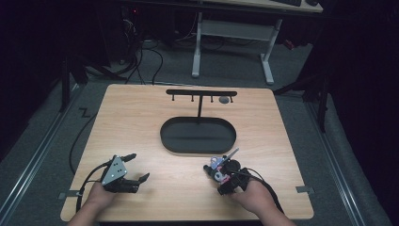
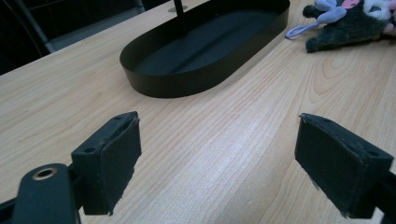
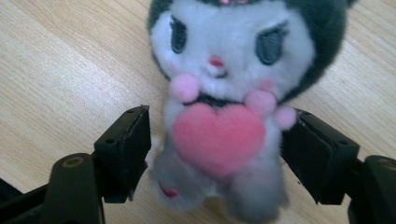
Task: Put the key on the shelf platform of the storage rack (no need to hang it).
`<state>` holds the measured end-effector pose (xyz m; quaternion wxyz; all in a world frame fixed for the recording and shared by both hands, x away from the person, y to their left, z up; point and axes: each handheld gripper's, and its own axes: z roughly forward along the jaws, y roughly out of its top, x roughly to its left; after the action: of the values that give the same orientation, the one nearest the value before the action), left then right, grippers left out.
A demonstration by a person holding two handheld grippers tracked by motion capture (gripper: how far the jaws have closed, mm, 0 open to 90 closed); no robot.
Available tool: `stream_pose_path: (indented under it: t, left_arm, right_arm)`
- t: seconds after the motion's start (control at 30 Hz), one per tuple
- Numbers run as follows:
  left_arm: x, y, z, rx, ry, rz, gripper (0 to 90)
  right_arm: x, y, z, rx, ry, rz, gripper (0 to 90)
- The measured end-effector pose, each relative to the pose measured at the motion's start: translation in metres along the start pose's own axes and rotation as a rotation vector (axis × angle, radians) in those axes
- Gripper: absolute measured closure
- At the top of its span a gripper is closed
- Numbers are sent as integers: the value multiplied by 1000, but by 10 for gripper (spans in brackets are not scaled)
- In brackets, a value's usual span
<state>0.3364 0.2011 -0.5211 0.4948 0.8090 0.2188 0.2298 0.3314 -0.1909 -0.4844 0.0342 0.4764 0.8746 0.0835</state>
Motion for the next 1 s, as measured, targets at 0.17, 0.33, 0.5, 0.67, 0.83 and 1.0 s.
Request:
stream_pose_path:
  t: [0.17,0.33,0.5,0.67,0.83,1.0]
  left_arm:
    - [0,0,0,1,2,1,154]
    - [0,0,0,2,1,-4,154]
    - [0,0,0,2,1,0,154]
    - [0,0,0,3,3,1,154]
    - [1,0,0,4,6,-8,154]
    - [0,0,0,0,5,-2,154]
  right_arm:
    - [1,-1,0,-11,-8,-15,342]
    - [4,0,2,-6,-17,-19,424]
    - [3,0,2,-3,-26,-21,452]
    - [2,0,0,-8,-13,-16,462]
    - [-1,4,-9,-17,4,-10,465]
    - [-2,7,-20,-36,7,-4,465]
